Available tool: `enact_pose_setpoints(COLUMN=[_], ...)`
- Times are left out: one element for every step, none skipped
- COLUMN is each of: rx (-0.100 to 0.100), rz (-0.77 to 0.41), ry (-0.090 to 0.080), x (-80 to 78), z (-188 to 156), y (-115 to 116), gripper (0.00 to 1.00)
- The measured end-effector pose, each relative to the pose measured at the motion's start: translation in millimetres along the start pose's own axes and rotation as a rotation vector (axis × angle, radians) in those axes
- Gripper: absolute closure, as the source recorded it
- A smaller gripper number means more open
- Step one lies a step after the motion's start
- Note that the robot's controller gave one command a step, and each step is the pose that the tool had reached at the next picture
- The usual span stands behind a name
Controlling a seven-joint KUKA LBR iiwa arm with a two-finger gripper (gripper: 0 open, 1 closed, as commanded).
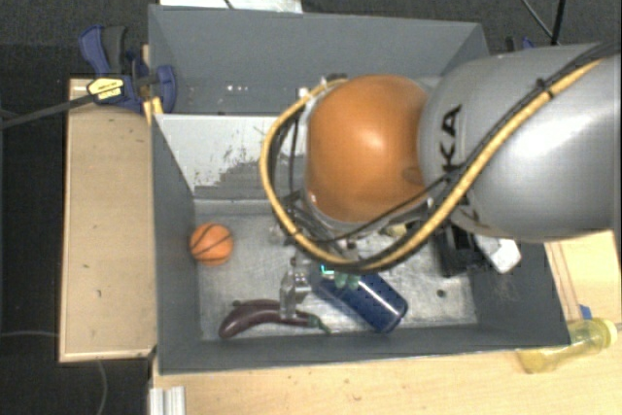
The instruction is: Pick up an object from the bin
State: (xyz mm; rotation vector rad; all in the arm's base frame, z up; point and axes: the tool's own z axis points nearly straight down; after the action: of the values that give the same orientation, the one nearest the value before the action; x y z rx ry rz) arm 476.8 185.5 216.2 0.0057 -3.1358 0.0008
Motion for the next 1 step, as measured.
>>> enact_pose_setpoints(rx=[-0.002], rz=[0.006], ry=[-0.008], x=[-2.0], z=[-3.8], y=[-1.0], gripper=[0.00])
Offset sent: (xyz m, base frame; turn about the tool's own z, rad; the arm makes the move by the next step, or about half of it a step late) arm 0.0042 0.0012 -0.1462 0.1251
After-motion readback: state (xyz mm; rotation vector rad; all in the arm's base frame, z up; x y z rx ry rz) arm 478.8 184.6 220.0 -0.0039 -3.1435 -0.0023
